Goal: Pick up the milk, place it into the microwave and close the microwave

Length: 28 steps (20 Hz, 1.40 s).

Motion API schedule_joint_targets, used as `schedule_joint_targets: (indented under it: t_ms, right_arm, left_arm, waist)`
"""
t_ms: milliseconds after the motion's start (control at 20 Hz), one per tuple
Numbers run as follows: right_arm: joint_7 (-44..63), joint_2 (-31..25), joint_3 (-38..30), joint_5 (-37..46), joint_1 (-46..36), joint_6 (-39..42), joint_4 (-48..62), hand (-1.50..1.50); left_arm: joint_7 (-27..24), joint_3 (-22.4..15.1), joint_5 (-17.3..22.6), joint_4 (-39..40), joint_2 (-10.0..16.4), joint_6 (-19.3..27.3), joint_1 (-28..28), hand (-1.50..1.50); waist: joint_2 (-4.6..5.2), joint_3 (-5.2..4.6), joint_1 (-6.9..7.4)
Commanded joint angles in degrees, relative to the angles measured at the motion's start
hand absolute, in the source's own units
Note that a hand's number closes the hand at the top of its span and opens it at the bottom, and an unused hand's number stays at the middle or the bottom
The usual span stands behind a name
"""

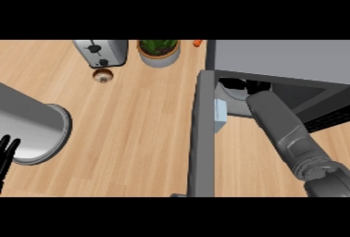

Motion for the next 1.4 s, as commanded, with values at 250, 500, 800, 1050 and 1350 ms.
schedule_joint_targets:
  t_ms: [250,500,800,1050,1350]
  right_arm:
    - [-0.7,1.4,-1.0,-0.7,0.4,1.6,-0.8,-1.5]
    - [-5.5,0.9,-2.6,-2.0,4.5,4.1,-2.7,-1.5]
    - [-10.4,-0.3,-5.2,-4.6,8.2,11.9,-4.5,-1.5]
    - [-12.4,2.1,-6.1,-5.6,9.1,18.1,-5.1,-1.5]
    - [-14.5,5.4,-8.0,-8.0,12.4,22.4,-7.4,-1.5]
  left_arm:
    - [-1.7,0.1,-1.0,0.1,-0.6,-0.9,2.0,-1.5]
    - [-2.1,1.1,-0.6,-1.4,-0.6,-0.2,2.0,-1.5]
    - [-2.7,-1.2,-2.1,-4.8,-4.9,-0.4,7.4,-1.5]
    - [-5.0,-0.6,-4.0,-3.0,-4.3,-0.9,6.8,-1.5]
    - [-4.1,-4.1,-6.7,-7.4,-6.7,-1.6,11.3,-1.5]
  waist:
    - [-0.77,-0.04,-1.04]
    - [-1.16,0.0,-2.47]
    - [-1.63,0.01,-3.27]
    - [-2.2,-0.12,-4.81]
    - [-2.89,-0.19,-6.21]
